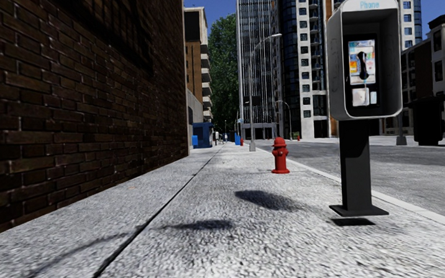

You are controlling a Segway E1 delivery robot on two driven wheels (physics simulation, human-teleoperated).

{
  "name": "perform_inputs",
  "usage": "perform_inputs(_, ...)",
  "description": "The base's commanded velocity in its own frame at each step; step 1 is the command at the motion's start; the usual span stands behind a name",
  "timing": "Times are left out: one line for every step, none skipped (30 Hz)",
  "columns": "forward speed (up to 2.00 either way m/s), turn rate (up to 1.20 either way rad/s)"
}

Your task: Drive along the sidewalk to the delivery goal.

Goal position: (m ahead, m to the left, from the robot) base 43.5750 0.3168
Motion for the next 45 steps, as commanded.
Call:
perform_inputs(2.00,0.00)
perform_inputs(2.00,0.00)
perform_inputs(2.00,0.00)
perform_inputs(2.00,0.00)
perform_inputs(2.00,0.00)
perform_inputs(2.00,0.00)
perform_inputs(2.00,0.00)
perform_inputs(2.00,0.00)
perform_inputs(2.00,0.00)
perform_inputs(2.00,0.00)
perform_inputs(2.00,0.00)
perform_inputs(2.00,0.00)
perform_inputs(2.00,0.00)
perform_inputs(2.00,0.00)
perform_inputs(2.00,0.00)
perform_inputs(2.00,0.00)
perform_inputs(2.00,0.00)
perform_inputs(2.00,0.00)
perform_inputs(2.00,0.00)
perform_inputs(2.00,0.00)
perform_inputs(2.00,0.00)
perform_inputs(2.00,0.00)
perform_inputs(2.00,0.00)
perform_inputs(2.00,0.00)
perform_inputs(2.00,0.00)
perform_inputs(2.00,0.00)
perform_inputs(2.00,0.00)
perform_inputs(2.00,0.00)
perform_inputs(2.00,0.00)
perform_inputs(2.00,0.00)
perform_inputs(2.00,0.00)
perform_inputs(2.00,0.00)
perform_inputs(2.00,0.00)
perform_inputs(2.00,0.00)
perform_inputs(2.00,0.00)
perform_inputs(2.00,0.00)
perform_inputs(2.00,0.00)
perform_inputs(2.00,0.00)
perform_inputs(2.00,0.00)
perform_inputs(2.00,0.00)
perform_inputs(2.00,0.00)
perform_inputs(2.00,0.00)
perform_inputs(2.00,0.00)
perform_inputs(2.00,0.00)
perform_inputs(2.00,0.00)
